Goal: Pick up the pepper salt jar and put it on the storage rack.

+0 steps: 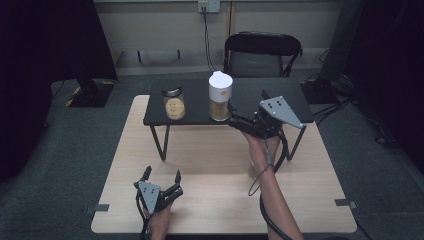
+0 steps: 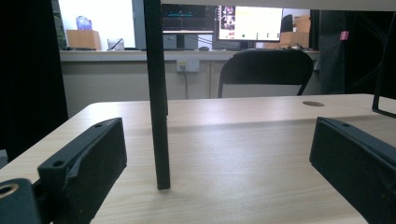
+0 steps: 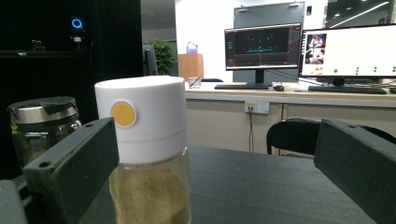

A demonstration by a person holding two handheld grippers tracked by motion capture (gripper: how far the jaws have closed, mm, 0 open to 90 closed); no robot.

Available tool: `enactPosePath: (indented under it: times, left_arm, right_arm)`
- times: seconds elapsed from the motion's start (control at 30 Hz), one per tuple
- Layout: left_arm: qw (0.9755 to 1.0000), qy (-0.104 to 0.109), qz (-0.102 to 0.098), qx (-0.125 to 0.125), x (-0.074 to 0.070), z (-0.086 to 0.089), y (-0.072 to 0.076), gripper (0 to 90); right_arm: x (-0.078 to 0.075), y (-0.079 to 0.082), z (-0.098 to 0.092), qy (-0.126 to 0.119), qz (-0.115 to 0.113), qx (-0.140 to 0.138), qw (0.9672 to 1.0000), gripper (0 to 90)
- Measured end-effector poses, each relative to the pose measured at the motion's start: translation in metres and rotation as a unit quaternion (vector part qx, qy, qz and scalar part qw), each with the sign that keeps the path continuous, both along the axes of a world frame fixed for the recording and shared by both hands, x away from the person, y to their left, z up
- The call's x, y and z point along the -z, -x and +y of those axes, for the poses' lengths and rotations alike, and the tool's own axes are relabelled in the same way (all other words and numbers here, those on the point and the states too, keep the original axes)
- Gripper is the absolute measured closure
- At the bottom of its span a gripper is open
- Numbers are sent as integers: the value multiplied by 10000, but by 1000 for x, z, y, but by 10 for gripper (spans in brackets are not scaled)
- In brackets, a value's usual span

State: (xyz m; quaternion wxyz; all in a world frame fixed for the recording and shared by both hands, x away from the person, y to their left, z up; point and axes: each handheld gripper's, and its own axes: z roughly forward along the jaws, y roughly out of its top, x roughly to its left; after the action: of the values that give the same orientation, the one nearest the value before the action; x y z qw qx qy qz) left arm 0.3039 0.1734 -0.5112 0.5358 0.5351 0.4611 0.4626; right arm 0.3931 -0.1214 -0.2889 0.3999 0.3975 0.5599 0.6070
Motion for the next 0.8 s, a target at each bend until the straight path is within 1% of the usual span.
enactPosePath:
  times: [0.17, 0.33, 0.47, 0.6, 0.67, 0.73, 0.8]
  left_arm:
    - [10000, 0, 1, 0, 0, 0, 0, 34]
    - [10000, 0, 1, -1, 0, 0, 0, 34]
    - [10000, 1, 0, -1, 0, 0, 0, 34]
    - [10000, 0, 1, -1, 0, 0, 0, 34]
    - [10000, 1, 1, 0, 0, 0, 0, 33]
    - [10000, 0, 1, -2, 0, 0, 0, 33]
    - [10000, 0, 1, -3, 0, 0, 0, 33]
  right_arm:
    - [5, 7, -2, 27, -26, -15, 10000, 0]
    - [12, 15, -3, -27, -68, -16, 10000, 0]
    - [17, 20, -3, -13, -98, 59, 9999, 0]
    - [22, 26, -5, 18, -65, 126, 9999, 0]
    - [26, 30, -7, -1, -107, 115, 9999, 0]
    - [30, 32, -9, 66, -79, 172, 9998, 0]
    - [32, 35, -11, 17, -111, 168, 9998, 0]
